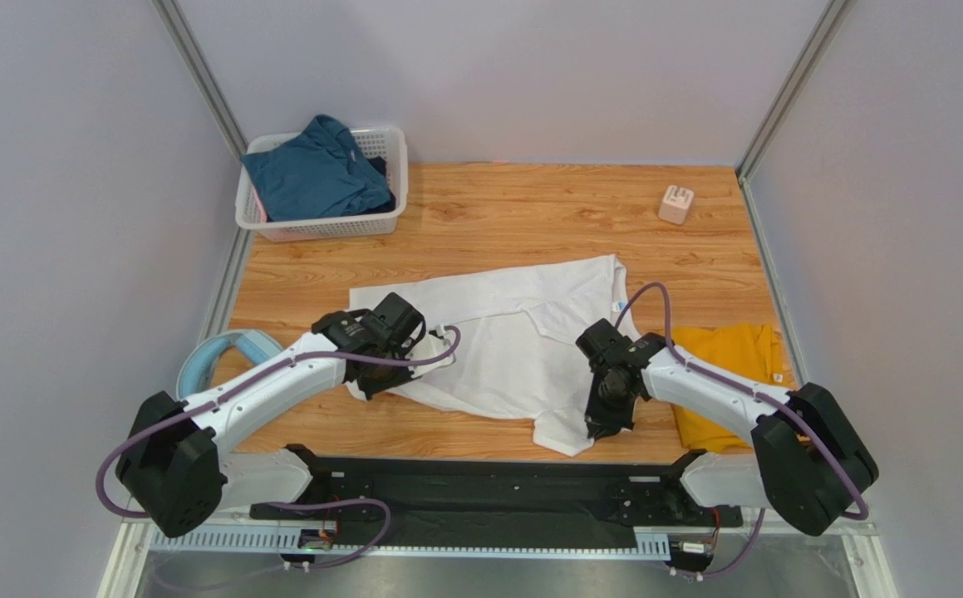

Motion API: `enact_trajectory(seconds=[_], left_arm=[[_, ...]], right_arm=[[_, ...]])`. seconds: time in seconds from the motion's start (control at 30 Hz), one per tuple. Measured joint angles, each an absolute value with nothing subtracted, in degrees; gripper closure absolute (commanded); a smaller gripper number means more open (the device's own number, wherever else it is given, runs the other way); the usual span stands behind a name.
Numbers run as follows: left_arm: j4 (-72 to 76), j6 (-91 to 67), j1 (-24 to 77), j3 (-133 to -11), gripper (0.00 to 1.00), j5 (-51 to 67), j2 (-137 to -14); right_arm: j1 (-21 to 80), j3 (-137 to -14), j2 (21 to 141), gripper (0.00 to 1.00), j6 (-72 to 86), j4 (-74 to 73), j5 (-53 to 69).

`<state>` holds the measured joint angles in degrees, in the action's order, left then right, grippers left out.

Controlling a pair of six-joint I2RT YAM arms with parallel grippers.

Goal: Fold and stack the t-shirts
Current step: Grap the side of the flattened tshirt closest away from the robot with both arms, then fold the other side of the tshirt into a rectangle

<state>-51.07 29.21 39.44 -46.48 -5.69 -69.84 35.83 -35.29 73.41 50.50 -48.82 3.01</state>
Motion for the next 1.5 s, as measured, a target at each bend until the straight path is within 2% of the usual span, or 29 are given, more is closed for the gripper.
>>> enact_trajectory(seconds=[0.37, 0.83, 1.07, 1.43, 1.5], left_arm=[[-52.66, 30.83, 37.74, -46.44, 1.0, -5.69, -69.01], [-61.6, 34.41, 37.71, -47.79, 1.0, -6.63, -64.01], [-60.49, 38.26, 35.64, -50.37, 1.0, -8.49, -67.07], [-52.69, 44.29, 23.86, -65.76, 1.0, -8.67, -89.41], [-51.55, 44.77, 22.46, -68.4, 1.0, -8.73, -93.06]], right_arm=[[35.83, -38.61, 59.51, 1.0, 50.5, -59.09, 1.58], [36.21, -44.21, 55.77, 1.0, 49.41, -70.06, 2.98], [34.02, -54.87, 63.72, 1.0, 45.1, -70.76, -1.19], [22.15, -64.51, 81.89, 1.0, 37.69, -61.65, -1.54], [20.45, -66.63, 86.56, 0.98, 36.8, -59.27, -1.3]])
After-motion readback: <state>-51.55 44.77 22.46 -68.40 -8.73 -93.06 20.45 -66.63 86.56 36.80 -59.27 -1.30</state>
